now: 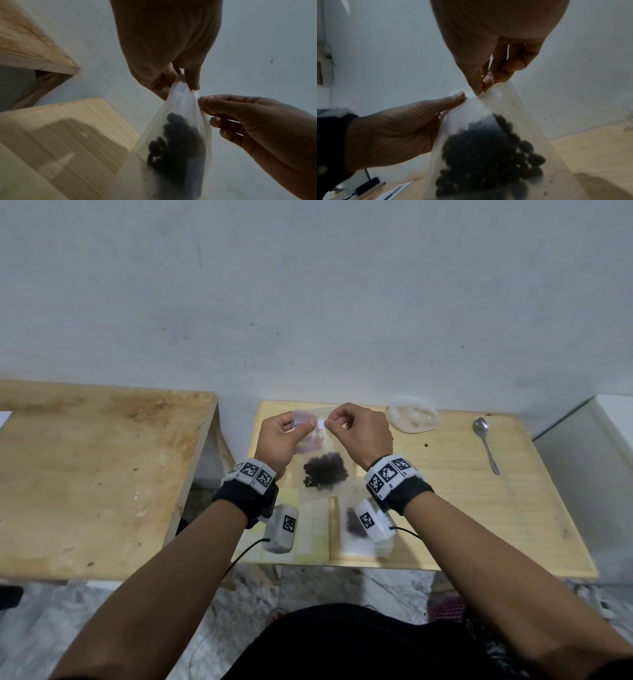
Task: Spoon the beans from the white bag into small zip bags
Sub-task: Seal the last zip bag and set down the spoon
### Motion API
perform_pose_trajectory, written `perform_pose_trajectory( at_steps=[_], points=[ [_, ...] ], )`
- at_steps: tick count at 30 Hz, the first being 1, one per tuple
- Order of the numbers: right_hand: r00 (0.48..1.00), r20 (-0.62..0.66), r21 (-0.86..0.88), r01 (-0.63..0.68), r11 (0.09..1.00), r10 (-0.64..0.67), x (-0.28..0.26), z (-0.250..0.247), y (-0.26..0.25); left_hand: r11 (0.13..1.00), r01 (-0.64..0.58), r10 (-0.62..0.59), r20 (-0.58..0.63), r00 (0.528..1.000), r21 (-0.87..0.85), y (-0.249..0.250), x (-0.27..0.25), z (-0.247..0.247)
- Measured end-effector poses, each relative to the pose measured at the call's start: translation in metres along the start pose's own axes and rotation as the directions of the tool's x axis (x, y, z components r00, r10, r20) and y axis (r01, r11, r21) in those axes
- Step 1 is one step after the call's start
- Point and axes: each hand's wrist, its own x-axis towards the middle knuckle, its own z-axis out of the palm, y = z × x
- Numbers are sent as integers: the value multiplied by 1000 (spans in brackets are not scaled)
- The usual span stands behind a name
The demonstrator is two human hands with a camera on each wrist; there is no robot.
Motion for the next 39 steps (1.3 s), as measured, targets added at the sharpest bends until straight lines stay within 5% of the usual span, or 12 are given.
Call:
perform_pose_trajectory(
  at_steps=[12,20,23,29,39],
  points=[
    [999,-43,-87,-4,996,1,1,-10,1,1000,-2,2,15,1000,7,5,1,12],
    [992,-110,100,-52,994,63,0,-11,7,999,13,-12,25,1000,-37,5,2,11],
    [984,-12,289,-169,942,180,1,-12,8,998,17,-16,20,1000,-55,4,3,9],
    [982,126,400,-178,899,138,-2,-7,9,999,23,-19,72,997,-48,9,3,9],
    [991,52,264,-132,955,123,-8,4,1,979,-138,113,168,979,149,11,16,-5]
  ],
)
